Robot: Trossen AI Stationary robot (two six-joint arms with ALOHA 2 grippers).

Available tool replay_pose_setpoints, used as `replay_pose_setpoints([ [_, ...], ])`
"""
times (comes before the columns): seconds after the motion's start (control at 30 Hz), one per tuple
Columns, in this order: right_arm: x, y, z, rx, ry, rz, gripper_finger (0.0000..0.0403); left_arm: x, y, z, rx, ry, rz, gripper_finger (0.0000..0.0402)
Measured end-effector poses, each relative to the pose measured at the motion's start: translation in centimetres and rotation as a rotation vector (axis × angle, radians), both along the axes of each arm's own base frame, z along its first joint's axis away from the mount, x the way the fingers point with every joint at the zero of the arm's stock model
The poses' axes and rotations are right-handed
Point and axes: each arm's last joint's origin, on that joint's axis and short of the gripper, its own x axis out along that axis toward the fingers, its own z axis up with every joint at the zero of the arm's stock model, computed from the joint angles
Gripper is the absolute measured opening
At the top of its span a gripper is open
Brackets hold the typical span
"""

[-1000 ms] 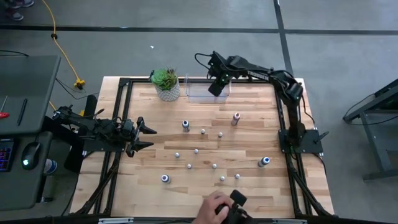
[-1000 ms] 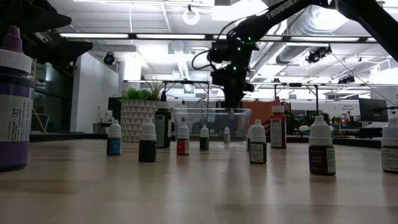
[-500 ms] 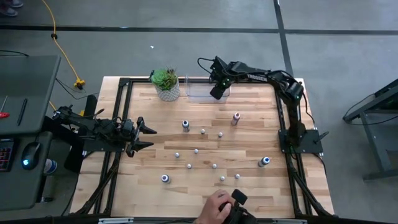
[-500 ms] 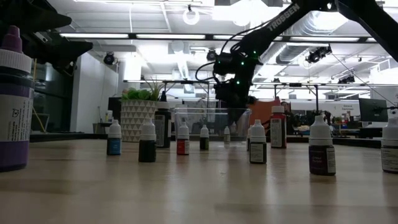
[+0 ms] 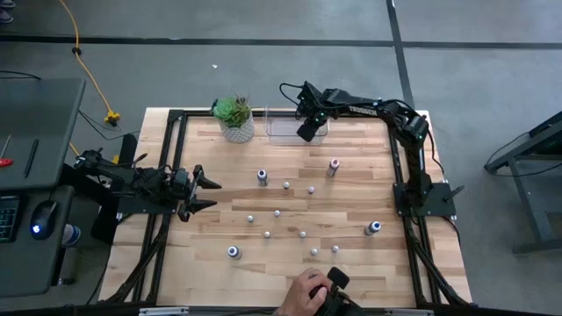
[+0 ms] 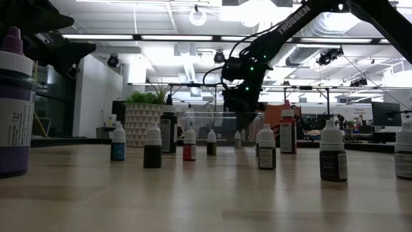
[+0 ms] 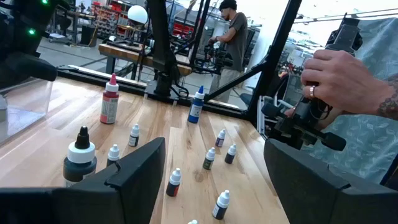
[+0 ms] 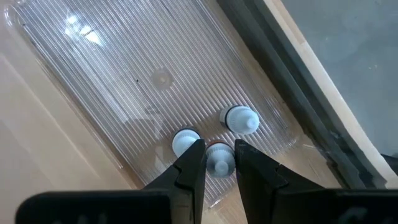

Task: Pick & Place food coloring
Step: Put the small orange food coloring bottle into the bin

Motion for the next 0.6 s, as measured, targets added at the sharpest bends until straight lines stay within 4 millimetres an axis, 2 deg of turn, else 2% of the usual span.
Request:
replay_pose_setpoints([
  [0.37,-0.01,0.01,0.0,-0.001,0.002,-0.001,0.0072,0.0,0.0,0.0,0.0,0.0,0.0,0.0271],
  [0.6,-0.05,0.04,-0.02,0.006,0.003,-0.011,0.0101,0.0,0.0,0.0,0.0,0.0,0.0,0.0271],
])
